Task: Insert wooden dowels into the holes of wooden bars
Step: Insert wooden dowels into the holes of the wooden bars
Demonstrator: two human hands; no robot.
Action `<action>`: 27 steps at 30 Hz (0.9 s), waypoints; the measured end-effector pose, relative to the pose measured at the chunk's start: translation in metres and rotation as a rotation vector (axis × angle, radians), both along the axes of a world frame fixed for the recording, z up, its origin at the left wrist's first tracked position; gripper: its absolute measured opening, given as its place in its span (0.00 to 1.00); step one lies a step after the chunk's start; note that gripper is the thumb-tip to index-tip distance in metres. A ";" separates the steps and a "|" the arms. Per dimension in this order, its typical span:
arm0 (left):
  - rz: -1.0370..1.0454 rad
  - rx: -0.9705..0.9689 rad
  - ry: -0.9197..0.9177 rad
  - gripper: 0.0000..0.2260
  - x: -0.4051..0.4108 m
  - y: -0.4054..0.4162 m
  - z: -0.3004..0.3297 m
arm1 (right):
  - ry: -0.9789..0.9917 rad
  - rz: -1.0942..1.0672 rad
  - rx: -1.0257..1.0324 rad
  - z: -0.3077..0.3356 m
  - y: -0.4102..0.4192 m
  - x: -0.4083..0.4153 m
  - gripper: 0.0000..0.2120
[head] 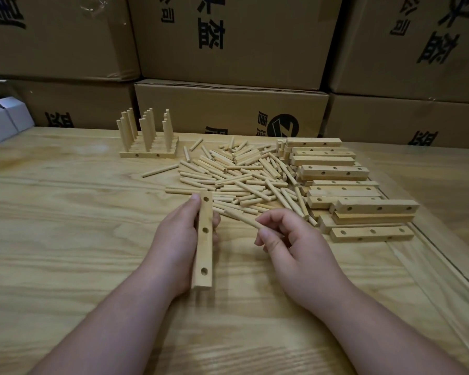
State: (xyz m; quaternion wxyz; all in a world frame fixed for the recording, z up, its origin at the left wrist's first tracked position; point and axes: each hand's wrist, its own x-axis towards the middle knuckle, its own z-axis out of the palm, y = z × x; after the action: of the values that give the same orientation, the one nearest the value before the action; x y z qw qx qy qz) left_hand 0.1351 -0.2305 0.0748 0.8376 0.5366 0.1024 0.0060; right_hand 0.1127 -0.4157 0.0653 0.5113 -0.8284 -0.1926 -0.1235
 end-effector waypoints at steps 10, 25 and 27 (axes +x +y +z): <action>-0.105 0.388 -0.124 0.18 -0.006 0.000 0.000 | -0.041 -0.068 0.008 0.002 -0.001 -0.001 0.10; -0.131 0.353 -0.143 0.17 -0.011 -0.003 0.003 | -0.148 -0.174 0.020 0.004 -0.002 0.001 0.10; -0.130 0.341 -0.139 0.16 -0.010 -0.003 0.003 | -0.150 -0.168 0.015 0.004 -0.002 0.002 0.09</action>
State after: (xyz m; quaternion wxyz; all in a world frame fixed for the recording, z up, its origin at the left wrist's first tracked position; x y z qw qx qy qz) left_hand 0.1251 -0.2336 0.0775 0.7381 0.6746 0.0071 0.0061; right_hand 0.1145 -0.4176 0.0698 0.4896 -0.8261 -0.1592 -0.2291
